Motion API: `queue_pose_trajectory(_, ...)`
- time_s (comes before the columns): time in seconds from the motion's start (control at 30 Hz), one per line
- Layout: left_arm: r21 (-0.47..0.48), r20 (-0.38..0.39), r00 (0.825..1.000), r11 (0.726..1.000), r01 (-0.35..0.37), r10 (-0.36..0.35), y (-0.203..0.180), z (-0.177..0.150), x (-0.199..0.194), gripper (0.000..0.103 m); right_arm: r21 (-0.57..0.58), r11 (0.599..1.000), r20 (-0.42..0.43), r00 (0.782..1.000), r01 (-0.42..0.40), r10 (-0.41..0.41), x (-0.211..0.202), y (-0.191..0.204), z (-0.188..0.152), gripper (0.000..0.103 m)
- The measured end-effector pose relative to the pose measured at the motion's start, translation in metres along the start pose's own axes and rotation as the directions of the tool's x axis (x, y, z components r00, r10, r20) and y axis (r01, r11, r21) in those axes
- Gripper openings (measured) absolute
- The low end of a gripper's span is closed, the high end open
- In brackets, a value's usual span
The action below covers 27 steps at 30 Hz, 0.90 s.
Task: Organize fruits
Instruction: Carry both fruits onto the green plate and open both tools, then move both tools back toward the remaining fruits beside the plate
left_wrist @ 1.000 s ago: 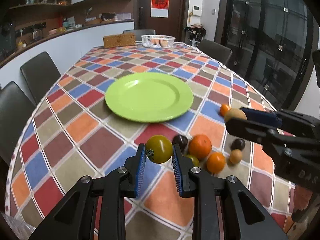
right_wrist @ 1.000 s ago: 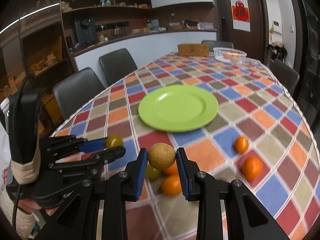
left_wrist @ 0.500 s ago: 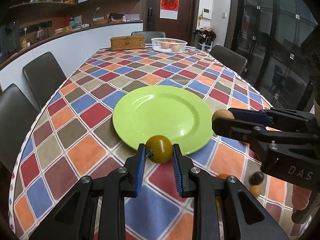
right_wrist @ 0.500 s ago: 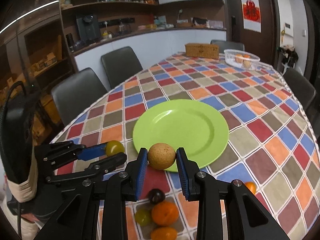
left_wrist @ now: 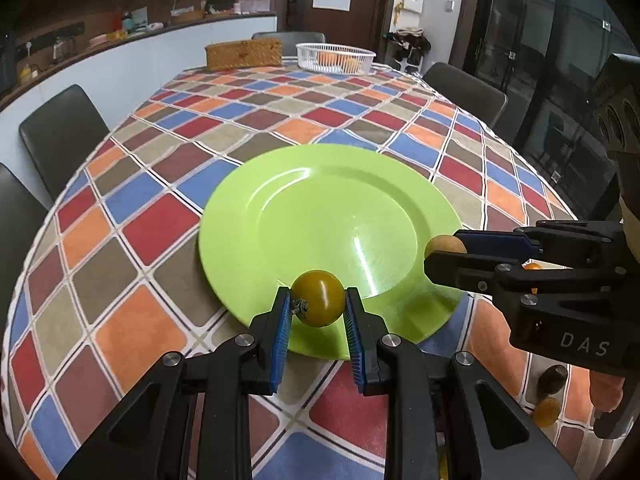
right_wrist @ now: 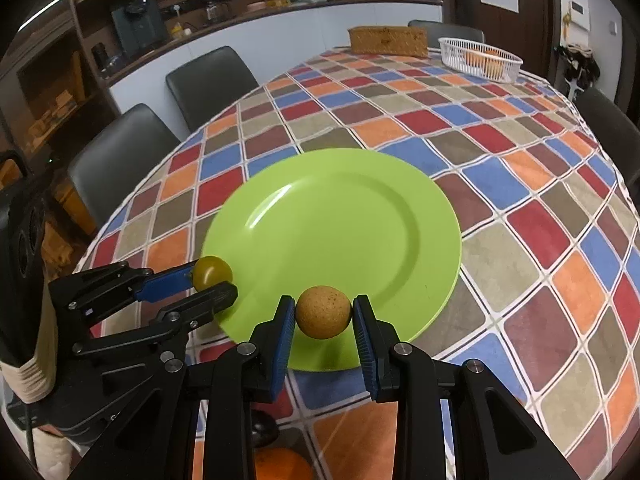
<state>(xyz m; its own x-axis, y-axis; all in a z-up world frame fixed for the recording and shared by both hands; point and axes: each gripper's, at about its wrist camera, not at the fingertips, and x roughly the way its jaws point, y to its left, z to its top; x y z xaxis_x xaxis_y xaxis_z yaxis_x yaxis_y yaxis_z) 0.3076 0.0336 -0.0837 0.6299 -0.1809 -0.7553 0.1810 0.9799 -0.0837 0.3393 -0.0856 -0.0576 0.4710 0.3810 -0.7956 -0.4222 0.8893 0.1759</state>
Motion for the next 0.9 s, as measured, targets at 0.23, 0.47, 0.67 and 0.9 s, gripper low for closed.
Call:
queue_pose_trajectory(0.23, 0.009, 0.0, 1.0, 1.0, -0.017, 0.017, 0.0, 0.0, 0.003, 0.029, 0.004, 1.0, -0.006, 1.0, 0.013, -0.013, 0.006, -0.003, 0.0, 0.031)
queue_pose_trajectory(0.47, 0.009, 0.026, 0.999, 1.0, -0.023, 0.023, -0.003, -0.004, -0.019, 0.032, 0.009, 1.0, 0.016, 1.0, 0.014, -0.015, -0.007, -0.002, -0.006, 0.033)
queue_pose_trajectory(0.67, 0.047, 0.106, 0.994, 0.998, -0.034, 0.029, -0.02, -0.012, -0.065, 0.037, -0.017, 1.0, 0.075, 0.997, 0.006, -0.005, -0.042, 0.008, -0.018, 0.033)
queue_pose_trajectory(0.9, 0.083, 0.205, 0.979, 0.996, -0.035, 0.017, -0.045, -0.025, -0.122, 0.051, -0.049, 0.999, 0.163, 0.987, -0.002, 0.01, -0.094, 0.019, -0.034, 0.04)
